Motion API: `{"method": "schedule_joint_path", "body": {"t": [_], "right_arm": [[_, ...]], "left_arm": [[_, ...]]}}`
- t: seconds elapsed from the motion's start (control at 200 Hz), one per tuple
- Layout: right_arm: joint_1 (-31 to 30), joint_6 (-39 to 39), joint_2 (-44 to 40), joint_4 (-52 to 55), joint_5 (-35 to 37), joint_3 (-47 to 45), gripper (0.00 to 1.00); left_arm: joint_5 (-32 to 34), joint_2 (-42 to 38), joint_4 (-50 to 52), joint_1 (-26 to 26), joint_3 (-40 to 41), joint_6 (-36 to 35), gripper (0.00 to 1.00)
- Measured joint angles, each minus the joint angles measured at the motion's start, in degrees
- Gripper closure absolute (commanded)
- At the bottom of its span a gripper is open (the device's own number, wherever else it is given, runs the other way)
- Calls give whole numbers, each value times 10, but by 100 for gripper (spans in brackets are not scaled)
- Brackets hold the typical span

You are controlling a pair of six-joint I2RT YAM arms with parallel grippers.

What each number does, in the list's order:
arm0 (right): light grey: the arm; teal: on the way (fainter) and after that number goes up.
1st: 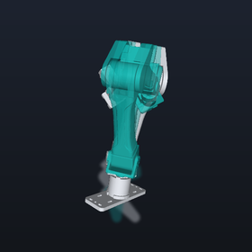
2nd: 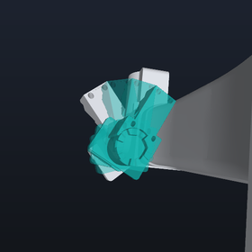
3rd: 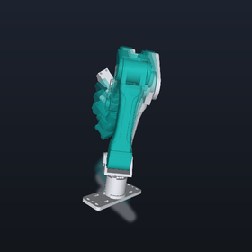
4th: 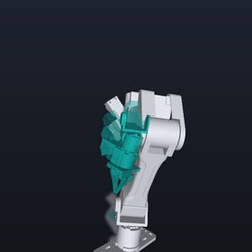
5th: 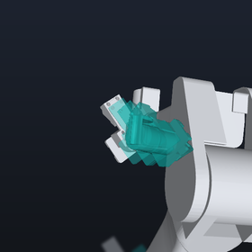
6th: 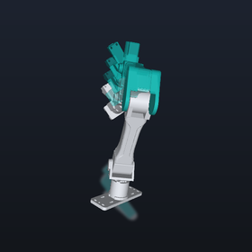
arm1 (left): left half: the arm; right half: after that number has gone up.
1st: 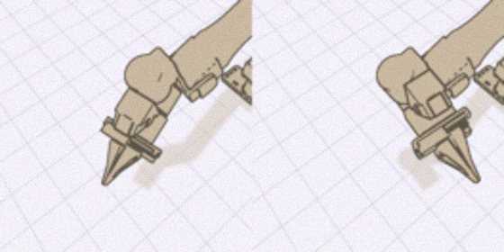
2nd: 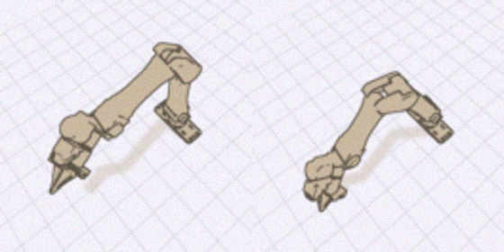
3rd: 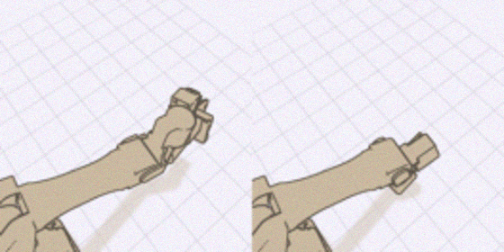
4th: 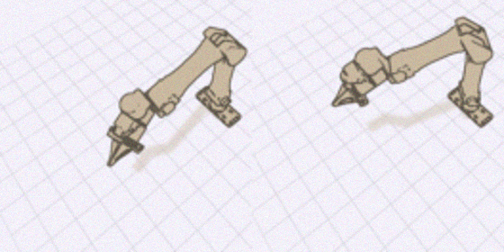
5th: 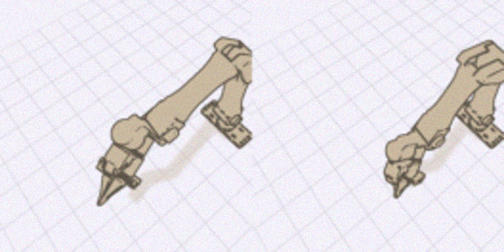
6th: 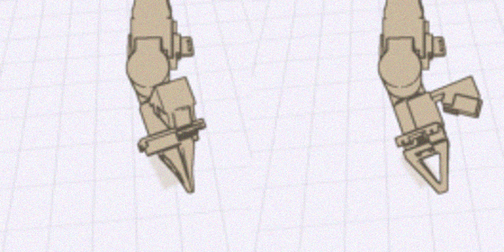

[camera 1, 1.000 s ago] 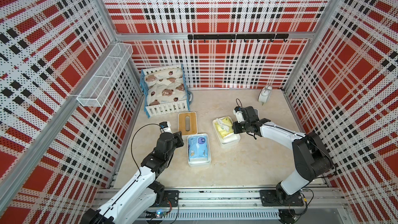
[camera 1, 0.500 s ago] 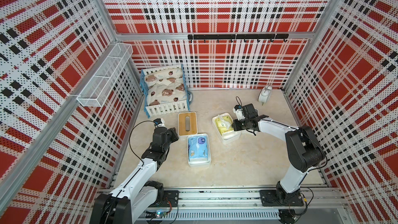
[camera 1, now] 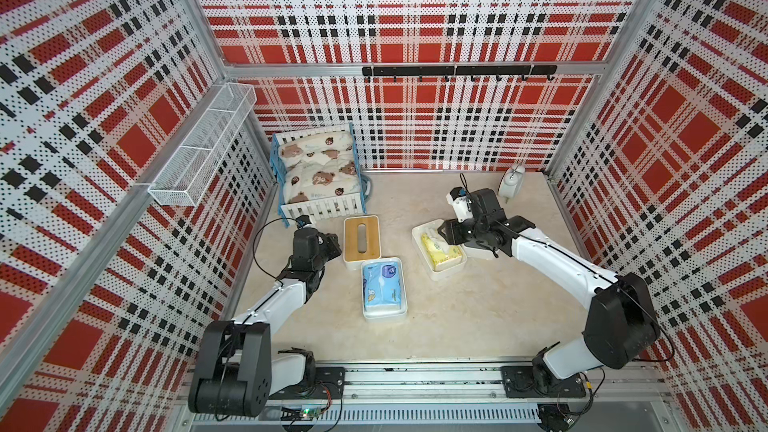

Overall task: Put the tissue paper into the tissue box
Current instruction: Place the paper towel in the tissue box, then pick up the box lid from the center of the board.

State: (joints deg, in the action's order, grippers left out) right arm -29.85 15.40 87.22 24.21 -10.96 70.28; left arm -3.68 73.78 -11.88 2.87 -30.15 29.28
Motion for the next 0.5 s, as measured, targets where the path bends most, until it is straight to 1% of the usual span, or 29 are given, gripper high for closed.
{"method": "schedule_joint_path", "body": {"t": [0.095,0.17,0.235,0.316,0.381,0.391,0.436,0.501], "right_arm": [[-26,5,20,2,-3,61,43],[-46,7,63,0,-4,114,42],[-62,9,109,1,-5,154,41],[-78,11,162,8,-6,193,40],[-89,13,203,18,-9,226,35],[-90,15,209,20,-9,230,32],[-94,16,230,27,-10,249,27],[-100,20,260,31,-14,275,25]], "left_arm": [[-2,22,-4,-10,0,-3,72],[-6,31,-12,-21,0,-4,74],[-10,42,-23,-34,0,-7,77],[-18,65,-37,-48,0,-10,78],[-25,89,-47,-52,-1,-10,78],[-26,96,-49,-54,-2,-11,78],[-32,119,-52,-55,-7,-11,77],[-41,157,-54,-50,-22,-11,77]]}}
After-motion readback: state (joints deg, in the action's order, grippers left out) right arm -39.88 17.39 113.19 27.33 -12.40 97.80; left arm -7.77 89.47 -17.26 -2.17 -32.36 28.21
